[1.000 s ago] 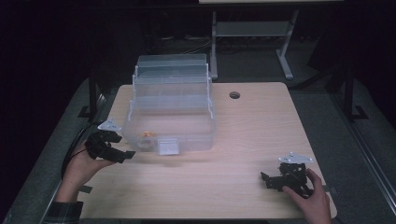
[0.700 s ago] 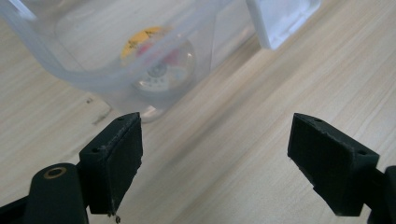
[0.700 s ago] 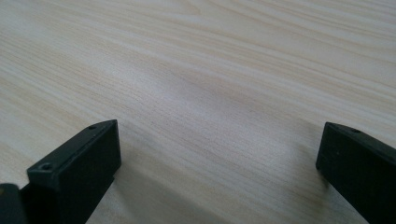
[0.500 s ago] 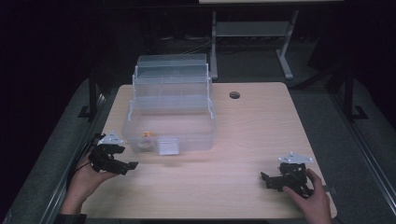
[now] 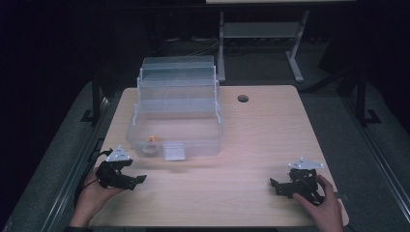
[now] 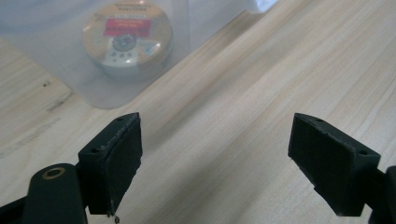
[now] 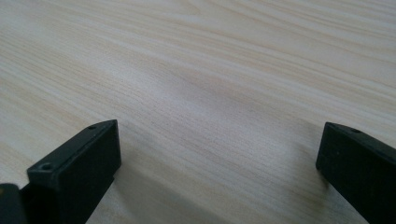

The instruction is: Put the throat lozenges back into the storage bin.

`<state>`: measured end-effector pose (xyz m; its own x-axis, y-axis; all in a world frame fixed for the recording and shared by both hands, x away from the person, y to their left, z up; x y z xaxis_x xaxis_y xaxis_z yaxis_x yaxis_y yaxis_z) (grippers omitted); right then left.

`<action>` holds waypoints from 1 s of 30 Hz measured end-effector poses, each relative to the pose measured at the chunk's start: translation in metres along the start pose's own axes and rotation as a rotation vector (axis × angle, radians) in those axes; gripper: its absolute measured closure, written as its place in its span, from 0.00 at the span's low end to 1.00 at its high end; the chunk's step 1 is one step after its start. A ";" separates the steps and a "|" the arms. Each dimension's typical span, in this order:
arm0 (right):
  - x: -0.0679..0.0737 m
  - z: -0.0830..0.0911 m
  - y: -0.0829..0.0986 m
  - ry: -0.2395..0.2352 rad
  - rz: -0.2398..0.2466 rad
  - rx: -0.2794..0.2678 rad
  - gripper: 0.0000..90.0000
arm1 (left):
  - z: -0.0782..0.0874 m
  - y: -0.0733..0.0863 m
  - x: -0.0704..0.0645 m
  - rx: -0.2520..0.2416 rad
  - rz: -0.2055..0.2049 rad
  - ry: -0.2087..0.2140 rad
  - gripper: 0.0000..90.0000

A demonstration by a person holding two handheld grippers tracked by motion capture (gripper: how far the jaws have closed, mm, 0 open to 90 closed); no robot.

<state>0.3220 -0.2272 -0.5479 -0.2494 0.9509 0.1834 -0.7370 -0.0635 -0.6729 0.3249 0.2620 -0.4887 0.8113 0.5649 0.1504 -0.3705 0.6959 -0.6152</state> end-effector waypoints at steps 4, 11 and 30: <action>0.000 0.000 0.000 0.000 0.000 0.000 0.00 | -0.007 0.005 -0.005 -0.006 -0.009 0.005 0.19; 0.000 0.000 0.000 0.000 0.000 0.000 0.00 | -0.017 0.011 -0.012 -0.025 0.004 0.014 0.19; 0.000 0.000 0.000 0.000 0.000 0.000 0.00 | -0.038 0.025 -0.019 -0.072 -0.021 0.007 0.14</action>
<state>0.3215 -0.2269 -0.5479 -0.2498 0.9508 0.1832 -0.7371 -0.0640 -0.6727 0.3176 0.2518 -0.5358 0.8218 0.5471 0.1591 -0.3195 0.6738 -0.6663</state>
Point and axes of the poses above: each handheld gripper's, and its own axes: z roughly backward along the jaws, y roughly out of its underside, x roughly to its left, the point moved 9 cm from there along -z, roughly forward along the jaws, and after that the axes turned 13 degrees about -z, right-handed, at the moved point
